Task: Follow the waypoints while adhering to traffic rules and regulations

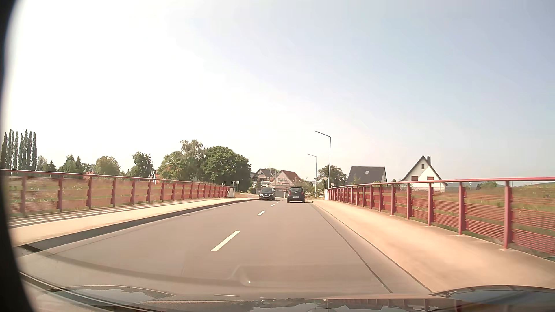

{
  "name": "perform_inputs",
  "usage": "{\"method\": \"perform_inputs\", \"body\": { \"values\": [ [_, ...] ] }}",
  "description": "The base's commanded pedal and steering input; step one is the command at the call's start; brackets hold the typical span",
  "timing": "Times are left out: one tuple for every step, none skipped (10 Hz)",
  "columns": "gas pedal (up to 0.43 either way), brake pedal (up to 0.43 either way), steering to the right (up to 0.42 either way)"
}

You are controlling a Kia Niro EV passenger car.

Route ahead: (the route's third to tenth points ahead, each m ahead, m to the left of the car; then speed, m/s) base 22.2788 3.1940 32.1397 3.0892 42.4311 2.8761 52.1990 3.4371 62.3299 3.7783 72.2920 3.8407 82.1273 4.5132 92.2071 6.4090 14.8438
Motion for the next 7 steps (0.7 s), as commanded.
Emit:
{"method": "perform_inputs", "body": {
  "values": [
    [0.169,0.000,0.000],
    [0.169,0.000,0.000],
    [0.169,0.000,0.000],
    [0.169,0.000,0.000],
    [0.169,0.000,0.000],
    [0.169,0.000,0.000],
    [0.169,0.000,0.000]
  ]
}}
